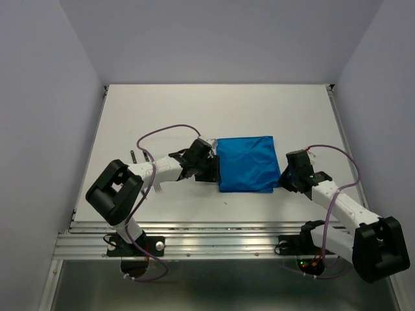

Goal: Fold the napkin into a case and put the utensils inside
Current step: Smooth out the square-folded napkin at the center of the board.

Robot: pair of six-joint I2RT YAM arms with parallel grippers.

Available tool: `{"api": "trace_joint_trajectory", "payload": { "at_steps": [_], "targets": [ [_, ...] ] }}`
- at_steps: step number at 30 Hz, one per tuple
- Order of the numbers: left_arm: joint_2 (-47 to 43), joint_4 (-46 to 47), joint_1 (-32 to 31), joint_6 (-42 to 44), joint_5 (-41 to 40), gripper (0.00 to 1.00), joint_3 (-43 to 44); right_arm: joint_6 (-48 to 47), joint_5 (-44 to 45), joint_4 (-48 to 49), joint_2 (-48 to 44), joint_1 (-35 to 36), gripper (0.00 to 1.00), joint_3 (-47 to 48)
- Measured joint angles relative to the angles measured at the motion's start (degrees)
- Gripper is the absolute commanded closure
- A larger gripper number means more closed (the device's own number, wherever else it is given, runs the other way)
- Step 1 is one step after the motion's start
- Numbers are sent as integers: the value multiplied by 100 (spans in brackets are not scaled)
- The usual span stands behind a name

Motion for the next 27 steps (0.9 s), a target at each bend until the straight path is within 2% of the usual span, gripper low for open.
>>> {"api": "trace_joint_trajectory", "payload": {
  "at_steps": [5,8,11,14,15,19,27],
  "targets": [
    [-24,-44,-85,157,-48,63,-2,-20,-2,2,17,0,99,0],
    [-142,-72,-293,264,-203,62,-13,-22,-4,2,17,0,99,0],
    [-278,-70,-498,293,-299,57,-42,-26,-4,4,17,0,99,2],
    [-382,-52,-656,249,-409,58,-146,-42,-9,4,26,0,99,4],
    [-396,-37,-710,227,-446,65,-188,-42,-9,4,31,0,99,7],
    [-402,-9,-885,107,-632,80,-317,-44,-15,7,57,0,99,11],
    [-297,120,-1045,-44,-772,75,-376,-63,-42,7,70,0,99,11]
  ]
}}
